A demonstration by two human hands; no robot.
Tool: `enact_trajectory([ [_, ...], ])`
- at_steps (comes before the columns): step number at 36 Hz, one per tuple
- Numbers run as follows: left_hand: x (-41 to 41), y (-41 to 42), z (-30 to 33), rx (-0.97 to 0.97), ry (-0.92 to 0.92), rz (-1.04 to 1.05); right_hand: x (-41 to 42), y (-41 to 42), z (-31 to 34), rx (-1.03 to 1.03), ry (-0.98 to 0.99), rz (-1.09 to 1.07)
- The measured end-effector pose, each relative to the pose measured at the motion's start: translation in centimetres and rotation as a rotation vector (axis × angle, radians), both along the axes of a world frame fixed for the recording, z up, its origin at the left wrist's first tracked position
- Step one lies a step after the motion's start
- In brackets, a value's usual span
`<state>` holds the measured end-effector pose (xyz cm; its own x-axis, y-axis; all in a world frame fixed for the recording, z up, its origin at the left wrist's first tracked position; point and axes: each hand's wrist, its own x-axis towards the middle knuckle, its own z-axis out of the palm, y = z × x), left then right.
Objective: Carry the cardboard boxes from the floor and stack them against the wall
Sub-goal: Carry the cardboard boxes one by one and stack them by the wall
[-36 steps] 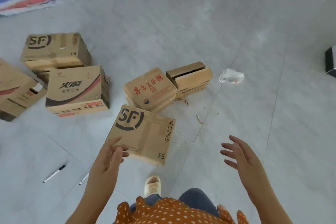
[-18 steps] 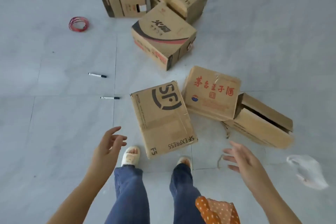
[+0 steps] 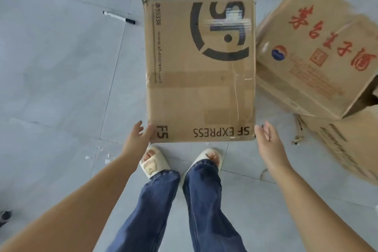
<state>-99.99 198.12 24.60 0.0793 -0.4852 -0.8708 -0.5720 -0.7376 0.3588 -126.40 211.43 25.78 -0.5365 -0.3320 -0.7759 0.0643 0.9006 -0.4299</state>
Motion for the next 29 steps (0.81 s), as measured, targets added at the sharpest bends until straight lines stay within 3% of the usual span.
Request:
enact_trajectory([
  [5, 0.1, 1.3, -5.7, 0.037, 0.136, 0.098, 1.0, -0.1, -6.8, -0.070, -0.053, -0.132],
  [11, 0.7, 1.0, -5.5, 0.029, 0.203, 0.218, 1.7, -0.1, -5.8, -0.138, -0.117, -0.215],
  [21, 1.1, -8.8, 7.1, -0.091, 0.387, 0.279, 2.9, -8.0, 7.9, -0.345, -0.179, -0.373],
  [29, 4.8, -13.2, 21.4, -0.108, 0.421, 0.332, 5.7, -14.6, 22.7, -0.397, -0.113, -0.234],
])
